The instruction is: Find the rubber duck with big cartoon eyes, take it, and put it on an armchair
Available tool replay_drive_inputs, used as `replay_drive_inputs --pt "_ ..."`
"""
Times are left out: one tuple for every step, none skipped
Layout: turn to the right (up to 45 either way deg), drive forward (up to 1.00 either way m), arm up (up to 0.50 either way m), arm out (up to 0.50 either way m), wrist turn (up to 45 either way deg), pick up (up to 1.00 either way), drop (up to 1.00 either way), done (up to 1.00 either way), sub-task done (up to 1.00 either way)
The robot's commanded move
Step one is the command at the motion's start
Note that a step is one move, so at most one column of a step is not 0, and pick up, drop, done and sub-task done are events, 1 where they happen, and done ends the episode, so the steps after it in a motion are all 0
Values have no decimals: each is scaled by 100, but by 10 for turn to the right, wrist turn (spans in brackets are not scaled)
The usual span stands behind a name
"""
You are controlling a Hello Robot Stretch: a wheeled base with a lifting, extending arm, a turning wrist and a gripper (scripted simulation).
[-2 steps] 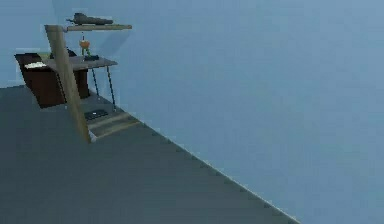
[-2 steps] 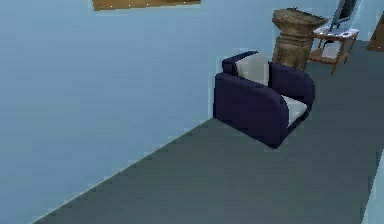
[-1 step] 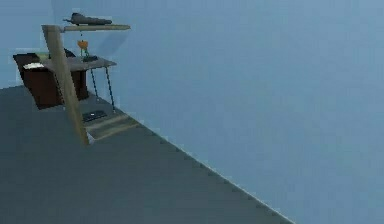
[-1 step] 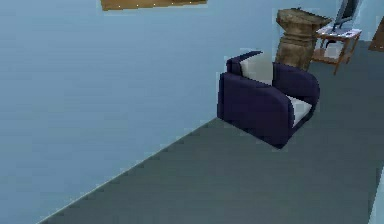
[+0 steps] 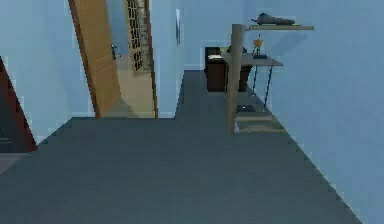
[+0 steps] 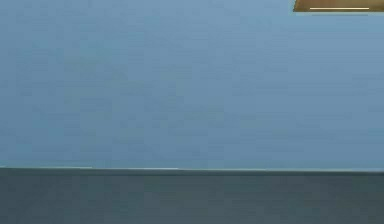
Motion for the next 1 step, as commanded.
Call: replay_drive_inputs --pt "-180 0 0 0 0 0 0 0 0"
